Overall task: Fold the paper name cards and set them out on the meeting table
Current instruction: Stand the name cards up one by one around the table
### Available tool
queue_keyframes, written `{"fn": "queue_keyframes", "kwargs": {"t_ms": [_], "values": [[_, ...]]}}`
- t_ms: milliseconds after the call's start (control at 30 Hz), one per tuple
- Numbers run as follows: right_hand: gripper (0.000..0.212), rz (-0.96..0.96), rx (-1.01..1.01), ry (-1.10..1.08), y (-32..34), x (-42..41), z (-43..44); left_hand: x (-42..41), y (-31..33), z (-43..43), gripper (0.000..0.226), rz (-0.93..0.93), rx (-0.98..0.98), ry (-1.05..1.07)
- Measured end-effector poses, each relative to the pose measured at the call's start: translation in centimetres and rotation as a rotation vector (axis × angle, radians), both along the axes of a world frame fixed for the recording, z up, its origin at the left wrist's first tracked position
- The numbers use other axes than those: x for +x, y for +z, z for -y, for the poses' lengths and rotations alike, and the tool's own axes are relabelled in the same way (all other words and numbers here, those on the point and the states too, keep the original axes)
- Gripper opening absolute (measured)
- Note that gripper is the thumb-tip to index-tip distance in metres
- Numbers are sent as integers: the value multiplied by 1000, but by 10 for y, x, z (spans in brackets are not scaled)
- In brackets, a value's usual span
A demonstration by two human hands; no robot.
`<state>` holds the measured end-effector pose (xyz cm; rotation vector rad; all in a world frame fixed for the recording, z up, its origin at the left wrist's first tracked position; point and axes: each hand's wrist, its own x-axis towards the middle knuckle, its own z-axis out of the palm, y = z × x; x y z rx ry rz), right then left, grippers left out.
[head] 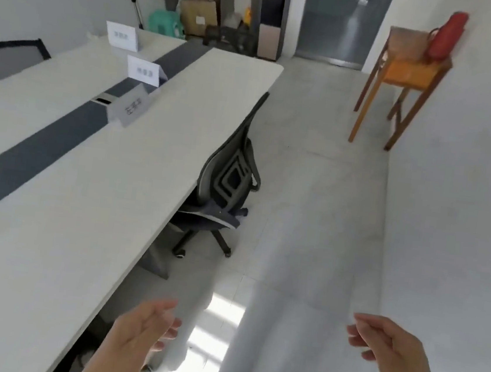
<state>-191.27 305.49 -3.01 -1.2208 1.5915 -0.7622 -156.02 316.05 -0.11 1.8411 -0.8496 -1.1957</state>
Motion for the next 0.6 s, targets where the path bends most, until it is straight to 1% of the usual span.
{"fn": "queue_keyframes", "kwargs": {"t_ms": [33, 167, 333, 467, 600], "values": [[16, -3, 2, -25, -1, -8, 12, -2, -1, 18, 15, 5, 2, -17], [16, -8, 25, -135, -7, -27, 69, -2, -15, 99, 20, 28, 40, -52], [16, 13, 26, -246, -8, -28, 162, -3, -28, 235, 20, 19, 37, -119], [15, 42, 40, -343, 14, -26, 237, -12, -6, 357, 19, -1, 19, -250], [16, 54, 2, -453, 35, -32, 308, -32, 16, 470, 19, 7, -13, -398]]}}
